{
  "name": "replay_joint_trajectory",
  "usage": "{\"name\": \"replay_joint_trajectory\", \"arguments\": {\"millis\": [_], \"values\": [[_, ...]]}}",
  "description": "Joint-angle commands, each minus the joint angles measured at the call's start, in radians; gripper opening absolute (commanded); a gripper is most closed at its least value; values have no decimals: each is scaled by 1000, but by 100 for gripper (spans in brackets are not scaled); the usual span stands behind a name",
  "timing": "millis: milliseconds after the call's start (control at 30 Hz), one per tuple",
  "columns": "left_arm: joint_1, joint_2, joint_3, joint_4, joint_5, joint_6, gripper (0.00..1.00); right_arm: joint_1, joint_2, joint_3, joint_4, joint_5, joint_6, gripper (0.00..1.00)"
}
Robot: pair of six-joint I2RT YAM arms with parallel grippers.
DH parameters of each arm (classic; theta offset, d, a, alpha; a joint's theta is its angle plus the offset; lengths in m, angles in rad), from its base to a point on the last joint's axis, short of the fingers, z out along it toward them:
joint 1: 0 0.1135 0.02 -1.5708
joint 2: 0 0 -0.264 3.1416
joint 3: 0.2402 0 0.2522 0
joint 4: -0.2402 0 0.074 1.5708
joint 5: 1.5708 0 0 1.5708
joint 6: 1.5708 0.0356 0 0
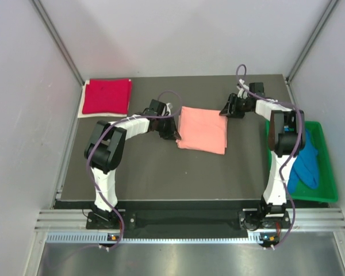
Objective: Fold and stack the t-shirts
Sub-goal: Fold the tshirt
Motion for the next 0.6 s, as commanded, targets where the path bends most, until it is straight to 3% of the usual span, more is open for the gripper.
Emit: {"name": "replay_joint_trajectory", "arguments": {"millis": [0, 33, 100, 133, 167, 300, 400, 433, 500, 567], "values": [[-2, 22, -17, 56, 34, 23, 19, -4, 66, 74, 89, -57, 32, 50], [-2, 22, -23, 61, 34, 20, 10, -4, 74, 76, 107, -57, 73, 37], [-2, 12, -56, 77, 34, 6, 3, -37, 86, 67, 176, -40, 123, 24], [-2, 8, -67, 87, 26, -2, 1, -42, 87, 45, 204, -34, 143, 8], [-2, 3, -76, 85, 8, -9, 0, -43, 83, 31, 234, -26, 182, 1], [1, -15, -136, 105, -35, -74, 0, -51, 66, -4, 308, 52, 252, 0], [6, -28, -150, 137, -8, -126, 0, -48, 74, 0, 325, 12, 259, 0], [6, -29, -141, 137, 6, -132, 6, -48, 74, 11, 324, -6, 258, 7], [7, -38, -103, 116, 17, -128, 30, -48, 68, 22, 307, -67, 252, 17], [18, -46, -63, 73, 11, -109, 42, -47, 46, 19, 287, -86, 235, 32]]}}
